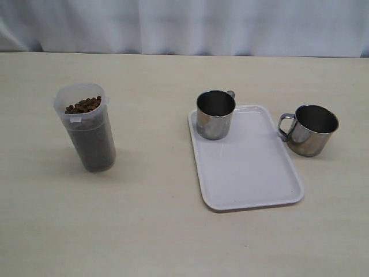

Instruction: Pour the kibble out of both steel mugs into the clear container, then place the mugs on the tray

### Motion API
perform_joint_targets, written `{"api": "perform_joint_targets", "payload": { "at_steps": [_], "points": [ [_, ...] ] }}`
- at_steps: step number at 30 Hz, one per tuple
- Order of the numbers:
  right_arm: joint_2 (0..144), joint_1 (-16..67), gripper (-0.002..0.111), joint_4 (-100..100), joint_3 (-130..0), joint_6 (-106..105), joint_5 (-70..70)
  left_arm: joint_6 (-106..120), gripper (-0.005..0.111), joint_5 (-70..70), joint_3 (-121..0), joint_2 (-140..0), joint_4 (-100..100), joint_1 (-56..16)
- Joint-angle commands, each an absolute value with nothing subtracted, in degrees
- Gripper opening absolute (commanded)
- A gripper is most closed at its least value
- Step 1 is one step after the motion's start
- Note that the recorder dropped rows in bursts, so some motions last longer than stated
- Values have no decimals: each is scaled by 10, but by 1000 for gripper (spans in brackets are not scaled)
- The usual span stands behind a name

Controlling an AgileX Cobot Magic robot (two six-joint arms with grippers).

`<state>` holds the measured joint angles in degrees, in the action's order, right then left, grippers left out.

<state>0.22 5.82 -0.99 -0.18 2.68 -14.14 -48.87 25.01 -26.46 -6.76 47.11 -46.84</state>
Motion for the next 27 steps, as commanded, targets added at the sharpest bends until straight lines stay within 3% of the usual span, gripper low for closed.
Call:
{"api": "perform_joint_targets", "payload": {
  "at_steps": [1, 15, 18, 23, 27],
  "points": [
    [0, 54, 5, -12, 0, 26, -142, -500, 0, 234, -254, 0, 461, -473],
    [0, 54, 5, -12, 0, 26, -142, -497, 0, 236, -264, 0, 464, -460],
    [0, 54, 5, -12, 0, 26, -142, -497, 0, 234, -264, 0, 462, -373],
    [0, 54, 5, -12, 0, 26, -142, -499, 0, 244, -263, 0, 353, -166],
    [0, 54, 5, -12, 0, 26, -142, -475, 0, 251, -225, 0, 267, -67]
  ]
}}
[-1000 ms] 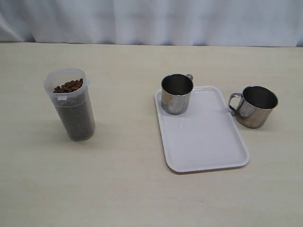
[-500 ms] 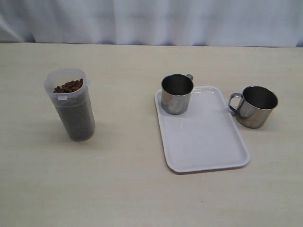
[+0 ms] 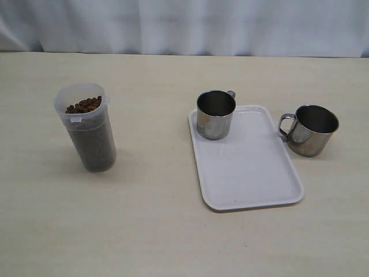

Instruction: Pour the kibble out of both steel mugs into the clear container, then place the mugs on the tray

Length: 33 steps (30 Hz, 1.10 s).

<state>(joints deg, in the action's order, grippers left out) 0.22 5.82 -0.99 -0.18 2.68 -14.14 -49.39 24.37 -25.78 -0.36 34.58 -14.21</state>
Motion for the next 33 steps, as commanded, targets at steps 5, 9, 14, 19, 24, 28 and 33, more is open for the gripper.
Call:
{"api": "perform_joint_targets", "payload": {
  "at_steps": [5, 9, 14, 19, 24, 28, 33],
  "points": [
    [0, 54, 5, -12, 0, 26, -142, -468, 0, 178, -115, 0, 202, -38],
    [0, 54, 5, -12, 0, 26, -142, -460, 0, 19, 0, 0, 212, -38],
    [0, 54, 5, -12, 0, 26, -142, -453, 0, 111, 0, 0, 237, -38],
    [0, 54, 5, -12, 0, 26, -142, -433, 0, 119, 0, 0, 284, -38],
    [0, 54, 5, -12, 0, 26, -142, -319, 0, 131, 0, 0, 237, -38],
    [0, 54, 5, -12, 0, 26, -142, -86, 0, 147, 0, 0, 60, -38],
    [0, 54, 5, -12, 0, 26, -142, 28, 0, 147, 0, 0, -18, -38]
  ]
}}
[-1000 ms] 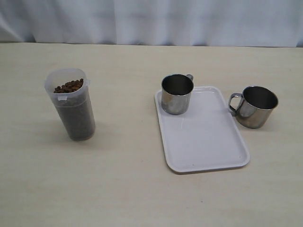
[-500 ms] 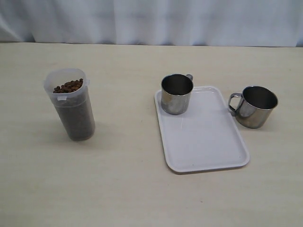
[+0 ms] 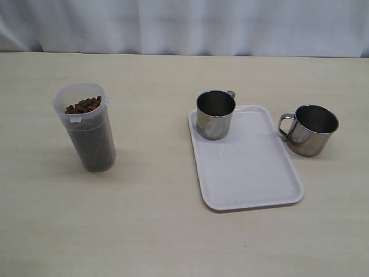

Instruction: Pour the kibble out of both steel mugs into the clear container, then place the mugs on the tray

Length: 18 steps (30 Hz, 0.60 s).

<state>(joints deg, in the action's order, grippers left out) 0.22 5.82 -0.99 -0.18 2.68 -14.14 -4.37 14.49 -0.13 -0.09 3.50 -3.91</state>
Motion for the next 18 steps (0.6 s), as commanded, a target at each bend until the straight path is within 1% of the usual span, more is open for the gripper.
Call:
{"api": "perform_joint_targets", "payload": {
  "at_steps": [1, 18],
  "points": [
    [0, 54, 5, -12, 0, 26, -142, 28, 0, 147, 0, 0, -18, -38],
    [0, 54, 5, -12, 0, 26, -142, 19, 0, 163, 0, 0, -16, -38]
  ]
}}
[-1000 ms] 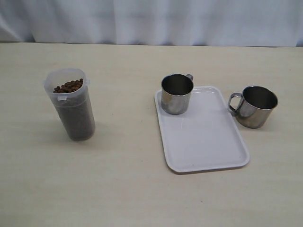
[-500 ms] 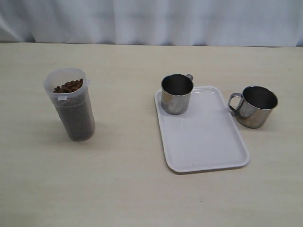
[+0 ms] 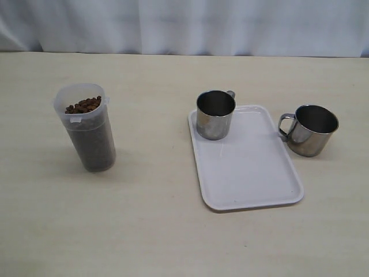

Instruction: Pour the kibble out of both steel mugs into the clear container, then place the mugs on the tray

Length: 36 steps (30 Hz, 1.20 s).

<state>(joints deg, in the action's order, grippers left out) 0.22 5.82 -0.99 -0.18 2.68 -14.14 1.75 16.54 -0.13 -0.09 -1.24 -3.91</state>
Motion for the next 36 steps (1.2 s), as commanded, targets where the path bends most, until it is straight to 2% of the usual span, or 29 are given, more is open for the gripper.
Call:
{"api": "perform_joint_targets", "payload": {
  "at_steps": [1, 14, 24, 26, 28, 30, 33, 36],
  "points": [
    [0, 54, 5, -12, 0, 26, -142, 19, 0, 163, 0, 0, -16, -38],
    [0, 54, 5, -9, 0, 26, -139, 19, 0, 163, 0, 0, -16, -38],
    [0, 54, 5, 0, 0, 28, 137, 19, 0, 163, 0, 0, -15, -38],
    [0, 54, 5, -4, 0, 46, 256, 19, 0, 163, 0, 0, -15, -38],
    [0, 54, 5, 22, 0, 219, 248, 19, 0, 163, 0, 0, -15, -38],
    [4, 54, 5, 58, 0, 201, 212, 19, 0, 161, 0, 0, -15, -38],
    [91, 54, 5, 75, 0, 207, 164, 19, 0, 160, 0, 0, -15, -38],
    [222, 54, 8, 75, 0, 208, 202, 19, 0, 160, 0, 0, -15, -38]
  ]
}}
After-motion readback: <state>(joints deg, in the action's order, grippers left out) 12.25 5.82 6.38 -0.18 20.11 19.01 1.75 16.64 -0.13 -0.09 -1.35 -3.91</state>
